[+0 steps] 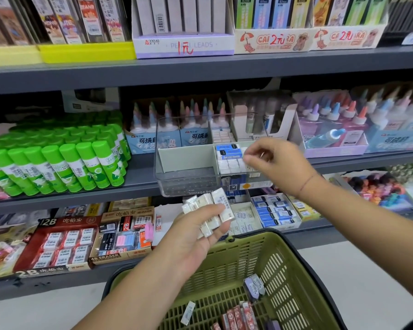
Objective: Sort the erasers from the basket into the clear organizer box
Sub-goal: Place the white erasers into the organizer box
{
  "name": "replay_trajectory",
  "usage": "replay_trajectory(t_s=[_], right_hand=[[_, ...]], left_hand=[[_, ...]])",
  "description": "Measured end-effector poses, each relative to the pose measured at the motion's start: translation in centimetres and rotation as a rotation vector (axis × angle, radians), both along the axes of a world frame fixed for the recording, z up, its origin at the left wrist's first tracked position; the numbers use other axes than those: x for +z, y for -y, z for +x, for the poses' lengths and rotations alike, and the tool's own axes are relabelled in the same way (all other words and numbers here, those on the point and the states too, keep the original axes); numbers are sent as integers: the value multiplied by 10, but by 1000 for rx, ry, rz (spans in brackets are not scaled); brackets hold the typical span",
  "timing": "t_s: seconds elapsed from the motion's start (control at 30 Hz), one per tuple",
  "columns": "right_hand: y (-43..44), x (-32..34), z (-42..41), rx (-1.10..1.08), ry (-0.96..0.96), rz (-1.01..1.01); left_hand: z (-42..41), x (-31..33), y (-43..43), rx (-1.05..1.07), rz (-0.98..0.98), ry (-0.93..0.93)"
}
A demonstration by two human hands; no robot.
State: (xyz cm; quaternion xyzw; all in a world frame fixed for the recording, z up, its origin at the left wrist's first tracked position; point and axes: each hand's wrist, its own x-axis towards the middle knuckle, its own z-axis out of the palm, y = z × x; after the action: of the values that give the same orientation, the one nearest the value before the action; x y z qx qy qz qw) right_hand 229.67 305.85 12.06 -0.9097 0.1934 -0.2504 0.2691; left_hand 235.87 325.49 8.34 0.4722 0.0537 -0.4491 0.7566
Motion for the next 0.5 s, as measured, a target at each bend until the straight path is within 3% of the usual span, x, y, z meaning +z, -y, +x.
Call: replay_trajectory(t_s=[0.1,0.3,0.43,0.5], right_hand=[[-45,-7,-11,265,-121,466],[-50,-9,-10,243,-214,731],[-18,17,-12,177,-169,710],[10,34,-14,72,-79,558]], left_hand=[[-1,1,0,-37,6,60],[-9,2,0,-112,31,168],[-6,3,-3,-87,0,95],[-4,3,-4,-69,-20,50]])
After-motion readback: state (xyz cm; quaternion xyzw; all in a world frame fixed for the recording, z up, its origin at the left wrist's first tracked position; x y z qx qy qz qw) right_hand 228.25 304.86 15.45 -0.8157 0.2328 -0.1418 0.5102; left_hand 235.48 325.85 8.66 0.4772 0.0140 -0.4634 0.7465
